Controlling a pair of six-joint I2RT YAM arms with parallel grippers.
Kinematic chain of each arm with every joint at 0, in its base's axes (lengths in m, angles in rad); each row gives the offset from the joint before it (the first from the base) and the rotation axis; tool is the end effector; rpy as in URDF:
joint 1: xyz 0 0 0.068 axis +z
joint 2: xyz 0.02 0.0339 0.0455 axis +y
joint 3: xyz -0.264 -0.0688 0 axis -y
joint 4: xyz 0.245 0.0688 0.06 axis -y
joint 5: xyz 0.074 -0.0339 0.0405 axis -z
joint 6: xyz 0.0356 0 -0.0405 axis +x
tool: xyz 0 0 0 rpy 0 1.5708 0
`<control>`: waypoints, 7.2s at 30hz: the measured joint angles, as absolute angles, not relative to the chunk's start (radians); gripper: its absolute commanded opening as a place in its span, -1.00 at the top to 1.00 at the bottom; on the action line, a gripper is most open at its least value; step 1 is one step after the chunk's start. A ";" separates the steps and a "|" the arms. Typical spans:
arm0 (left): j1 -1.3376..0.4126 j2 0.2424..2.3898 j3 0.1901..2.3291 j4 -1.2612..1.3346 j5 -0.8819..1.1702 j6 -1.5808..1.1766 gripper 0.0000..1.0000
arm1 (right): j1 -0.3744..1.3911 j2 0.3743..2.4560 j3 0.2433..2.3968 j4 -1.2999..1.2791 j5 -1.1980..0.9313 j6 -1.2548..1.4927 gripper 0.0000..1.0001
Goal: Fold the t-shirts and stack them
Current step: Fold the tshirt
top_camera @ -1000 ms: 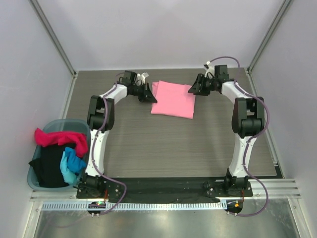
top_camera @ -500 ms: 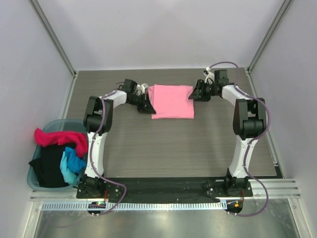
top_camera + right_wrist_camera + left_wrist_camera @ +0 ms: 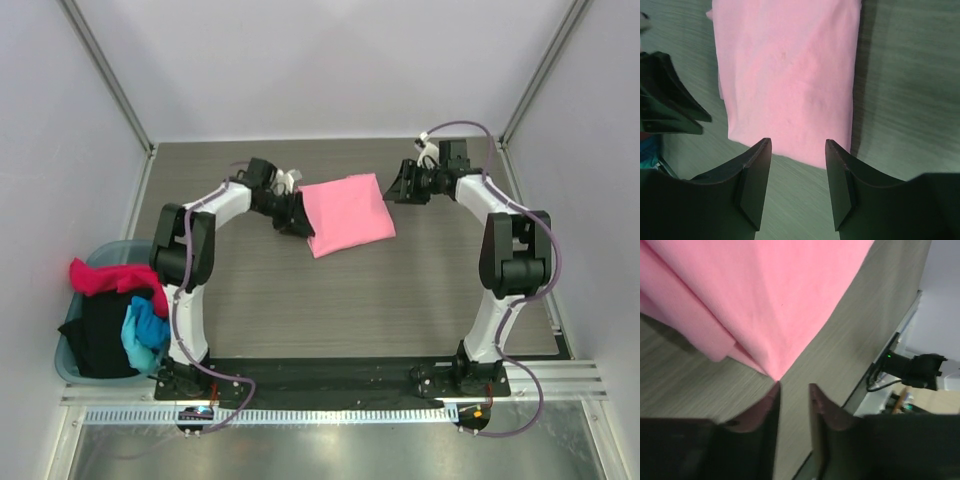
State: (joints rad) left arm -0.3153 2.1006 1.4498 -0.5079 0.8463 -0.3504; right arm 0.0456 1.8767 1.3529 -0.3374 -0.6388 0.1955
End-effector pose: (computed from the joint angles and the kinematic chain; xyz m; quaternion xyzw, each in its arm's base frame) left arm 0.3946 -0.1568 0.1512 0.0683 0.8938 -0.4408 0.0450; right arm 0.4071 0.0398 0.2168 -0.0421 0.8960 0.3320 0.2920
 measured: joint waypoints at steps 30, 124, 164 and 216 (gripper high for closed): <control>-0.199 2.365 2.008 -0.500 0.548 -0.306 0.24 | 0.043 2.440 2.027 -0.331 -0.686 0.163 -0.22; -0.223 2.067 1.813 -0.648 0.484 -0.119 0.99 | 0.167 2.616 2.231 -0.075 -0.863 0.381 0.97; -0.422 1.637 1.430 -0.709 0.614 -0.153 1.00 | 0.073 1.659 1.321 -0.432 -0.945 0.007 0.97; -0.304 1.716 1.430 -0.620 0.738 -0.235 0.99 | 0.105 1.524 1.196 -0.341 -0.732 0.107 0.98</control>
